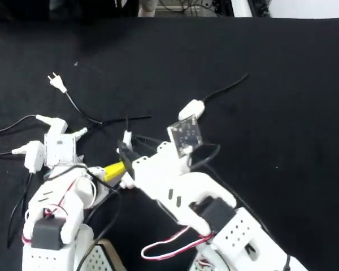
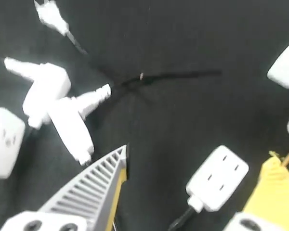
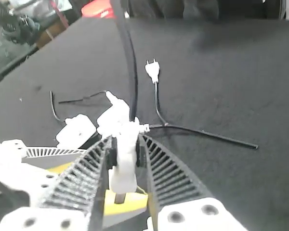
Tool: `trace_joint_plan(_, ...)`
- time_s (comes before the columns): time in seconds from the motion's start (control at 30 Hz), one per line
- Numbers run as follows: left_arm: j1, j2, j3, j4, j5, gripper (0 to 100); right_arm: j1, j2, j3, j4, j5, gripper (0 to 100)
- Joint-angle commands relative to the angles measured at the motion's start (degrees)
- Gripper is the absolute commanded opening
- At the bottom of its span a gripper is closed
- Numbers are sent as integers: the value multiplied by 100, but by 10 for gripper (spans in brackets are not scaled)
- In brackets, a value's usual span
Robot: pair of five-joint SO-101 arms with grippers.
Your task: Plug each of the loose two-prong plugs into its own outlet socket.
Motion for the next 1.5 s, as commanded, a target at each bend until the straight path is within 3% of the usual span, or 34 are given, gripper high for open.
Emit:
trace_joint_plan(0.0,84,-70,-251,-79,229,410,-114,57,-189,-70,-70,12)
trace_joint_plan(0.13,22,-360,-163,-70,237,410,-132,22,-127,-9,-70,12)
trace_joint_plan(0.43,-400,-369,57,-545,237,410,-132,75,-708,1266,-26,12)
trace_joint_plan(0.8,-171,-352,84,-422,185,409,-79,127,-989,1521,229,11)
trace_joint_plan(1.03,-180,-360,22,176,-1187,409,114,1437,-2026,2602,923,11)
trace_joint_plan(1.13,-251,-360,13,598,-2075,409,114,1947,-2000,2409,1451,11)
trace_joint_plan(1.23,-743,-360,110,668,-2734,409,281,2009,-1701,2031,1591,11)
trace_joint_plan(1.47,-1587,-369,391,633,-3385,409,457,2009,-541,818,1609,11)
